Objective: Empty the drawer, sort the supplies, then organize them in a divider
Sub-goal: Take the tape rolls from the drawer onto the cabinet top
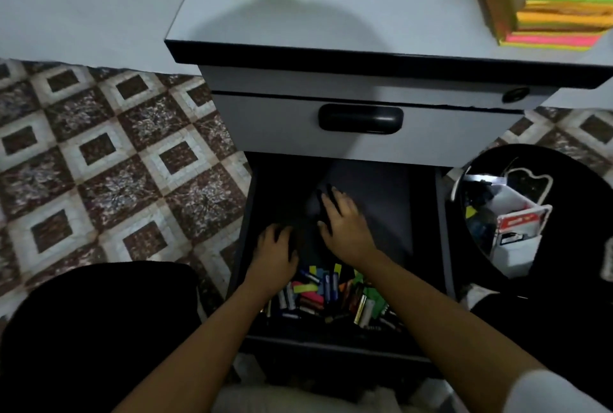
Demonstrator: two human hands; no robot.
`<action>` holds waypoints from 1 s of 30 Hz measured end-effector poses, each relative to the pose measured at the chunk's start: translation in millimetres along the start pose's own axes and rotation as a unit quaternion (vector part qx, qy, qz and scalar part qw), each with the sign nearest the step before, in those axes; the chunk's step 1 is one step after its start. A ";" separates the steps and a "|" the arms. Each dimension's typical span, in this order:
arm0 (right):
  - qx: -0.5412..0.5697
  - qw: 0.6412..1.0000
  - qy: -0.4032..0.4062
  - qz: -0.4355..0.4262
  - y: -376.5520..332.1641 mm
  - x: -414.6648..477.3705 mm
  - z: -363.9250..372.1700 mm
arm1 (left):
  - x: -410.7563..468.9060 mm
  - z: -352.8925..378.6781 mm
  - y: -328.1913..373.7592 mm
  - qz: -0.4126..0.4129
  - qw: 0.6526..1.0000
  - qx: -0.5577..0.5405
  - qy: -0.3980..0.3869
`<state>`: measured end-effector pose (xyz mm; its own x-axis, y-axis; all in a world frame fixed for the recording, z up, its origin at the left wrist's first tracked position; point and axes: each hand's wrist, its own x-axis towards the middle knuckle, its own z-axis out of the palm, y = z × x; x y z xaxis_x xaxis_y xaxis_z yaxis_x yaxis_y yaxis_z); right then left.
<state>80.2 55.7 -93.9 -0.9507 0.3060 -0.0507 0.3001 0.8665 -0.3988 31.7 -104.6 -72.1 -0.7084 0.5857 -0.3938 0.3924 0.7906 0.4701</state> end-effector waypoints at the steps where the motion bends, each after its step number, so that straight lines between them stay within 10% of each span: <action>1: -0.021 0.998 -0.051 0.009 -0.1 9.6 3.0 | -0.3 3.2 -2.6 -0.009 1.000 0.002 -0.014; 15: -0.115 0.987 -0.115 0.011 -11.3 123.2 21.9 | 2.6 18.0 -17.3 -0.033 0.998 -0.033 -0.037; 30: -0.076 0.991 -0.104 0.023 2.8 13.9 25.2 | -8.0 15.4 -15.5 -0.006 0.996 0.061 -0.058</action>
<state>65.9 52.4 -118.8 -0.9265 0.2719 -0.2601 0.3365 0.9080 -0.2495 40.3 -118.9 -88.4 -0.6440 0.5868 -0.4909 0.4573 0.8096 0.3679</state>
